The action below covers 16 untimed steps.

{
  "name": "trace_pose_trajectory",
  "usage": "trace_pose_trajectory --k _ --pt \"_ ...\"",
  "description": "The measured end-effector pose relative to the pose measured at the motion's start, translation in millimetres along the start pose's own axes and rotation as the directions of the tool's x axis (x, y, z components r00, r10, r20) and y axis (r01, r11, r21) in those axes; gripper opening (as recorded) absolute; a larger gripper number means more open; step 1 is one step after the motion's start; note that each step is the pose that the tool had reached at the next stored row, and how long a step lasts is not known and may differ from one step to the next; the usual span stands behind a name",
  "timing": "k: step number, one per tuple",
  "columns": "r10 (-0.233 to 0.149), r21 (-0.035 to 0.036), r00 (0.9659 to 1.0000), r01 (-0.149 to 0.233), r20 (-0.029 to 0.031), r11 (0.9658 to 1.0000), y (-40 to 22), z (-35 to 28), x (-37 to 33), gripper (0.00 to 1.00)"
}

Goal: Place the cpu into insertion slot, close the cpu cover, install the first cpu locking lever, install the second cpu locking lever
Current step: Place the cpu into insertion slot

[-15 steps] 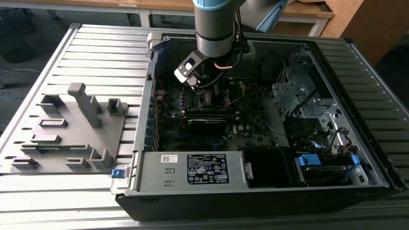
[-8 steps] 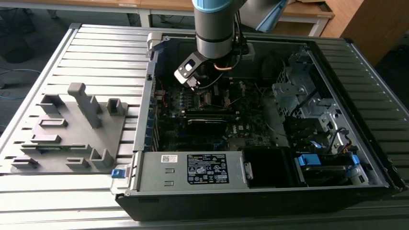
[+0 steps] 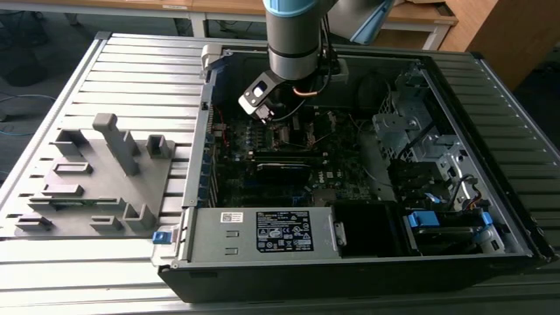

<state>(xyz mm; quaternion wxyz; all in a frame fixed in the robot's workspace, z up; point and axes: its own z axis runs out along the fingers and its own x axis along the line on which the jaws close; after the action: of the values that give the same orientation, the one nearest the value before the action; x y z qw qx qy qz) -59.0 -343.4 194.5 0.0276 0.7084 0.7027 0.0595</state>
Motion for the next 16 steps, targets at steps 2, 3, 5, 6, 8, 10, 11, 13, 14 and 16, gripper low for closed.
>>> trace_pose_trajectory --k 2,3,5,6,8,10,11,13,14,16 --pt "0.0 0.0 1.0 0.0 -0.0001 1.0 0.1 0.1 0.0 0.54" --pt "0.0 -0.0001 1.0 0.0 -0.0001 1.0 0.1 0.1 0.0 0.54" --pt "0.0 0.0 1.0 0.0 0.0 1.0 0.2 0.1 0.0 0.54" --pt "0.0 0.0 1.0 0.0 0.0 1.0 0.2 0.1 0.1 0.54" --pt "0.0 0.0 1.0 0.0 0.0 1.0 0.2 0.1 0.1 0.54" --pt "0.003 -0.0002 1.0 -0.003 0.0004 1.0 0.3 0.2 0.1 0.54" --pt "0.007 -0.0003 1.0 -0.007 0.0008 1.0 0.3 0.2 0.1 0.54" --pt "0.012 -0.0006 0.9999 -0.012 0.0014 0.9999 0.3 0.2 0.1 0.54" --pt "0.012 -0.0006 0.9999 -0.012 0.0015 0.9999 0.3 0.2 0.1 0.54" --pt "0.013 -0.0005 0.9999 -0.013 0.0017 0.9999 0.2 0.2 0.6 0.54"
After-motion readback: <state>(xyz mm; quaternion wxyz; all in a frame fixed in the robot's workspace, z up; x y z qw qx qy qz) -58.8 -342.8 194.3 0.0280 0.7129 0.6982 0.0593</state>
